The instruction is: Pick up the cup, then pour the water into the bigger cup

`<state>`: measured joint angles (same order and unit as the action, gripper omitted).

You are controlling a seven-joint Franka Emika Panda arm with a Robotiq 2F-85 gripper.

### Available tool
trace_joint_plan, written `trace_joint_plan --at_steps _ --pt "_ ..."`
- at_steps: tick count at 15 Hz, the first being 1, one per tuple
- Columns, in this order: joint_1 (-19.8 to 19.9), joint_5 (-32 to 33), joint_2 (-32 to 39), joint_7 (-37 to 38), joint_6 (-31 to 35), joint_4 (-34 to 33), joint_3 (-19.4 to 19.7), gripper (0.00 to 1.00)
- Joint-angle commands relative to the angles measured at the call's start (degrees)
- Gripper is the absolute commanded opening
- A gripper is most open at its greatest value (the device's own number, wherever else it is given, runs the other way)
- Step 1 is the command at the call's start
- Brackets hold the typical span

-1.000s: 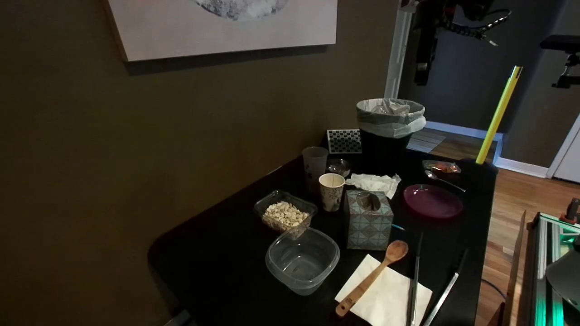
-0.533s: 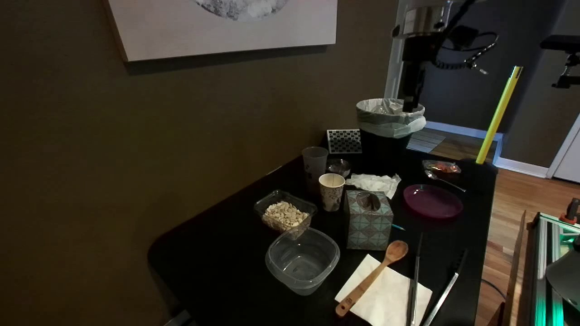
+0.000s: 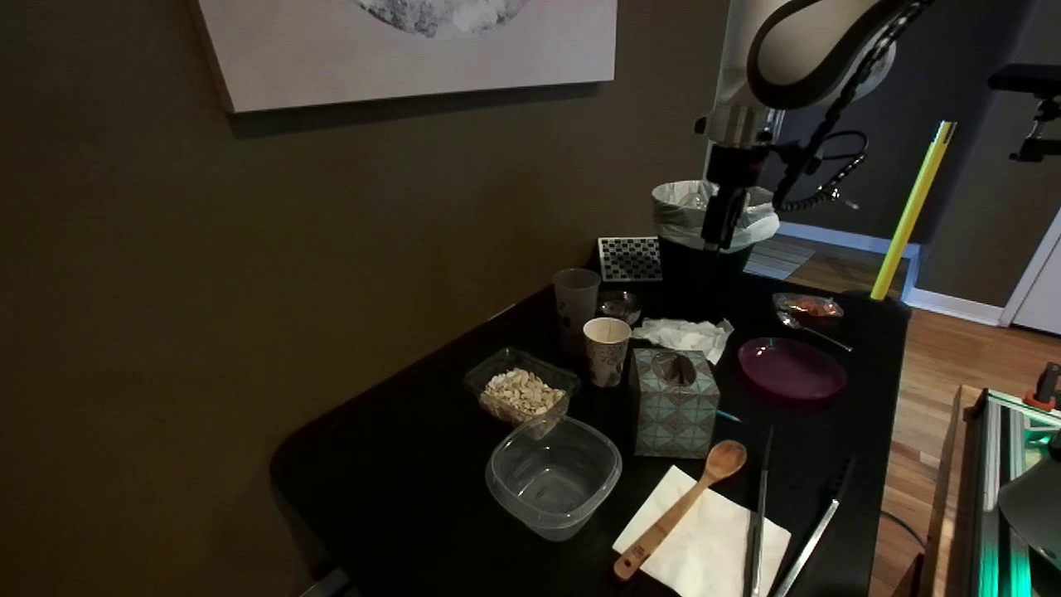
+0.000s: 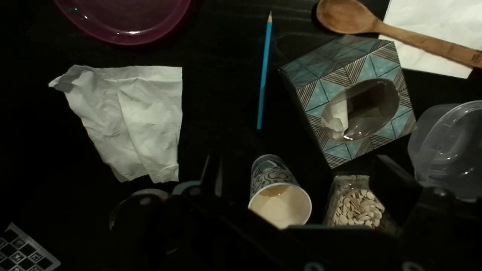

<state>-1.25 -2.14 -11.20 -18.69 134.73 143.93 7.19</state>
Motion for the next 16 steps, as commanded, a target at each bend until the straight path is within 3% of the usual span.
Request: trace_joint_plan --at_steps 1,9,12,16 --pt "0.8 -0.2 0.0 -0.1 -0.1 -0.1 -0.8 1.00" --pt "0.7 -12.2 15.6 -4.8 15.1 -3.4 -1.1 1.00" --pt "2.4 -17.1 21.5 -7.0 19.8 -5.9 -3.5 1.00" --pt "6.0 -18.7 27.9 -7.7 24.3 -10.7 -7.9 1.00"
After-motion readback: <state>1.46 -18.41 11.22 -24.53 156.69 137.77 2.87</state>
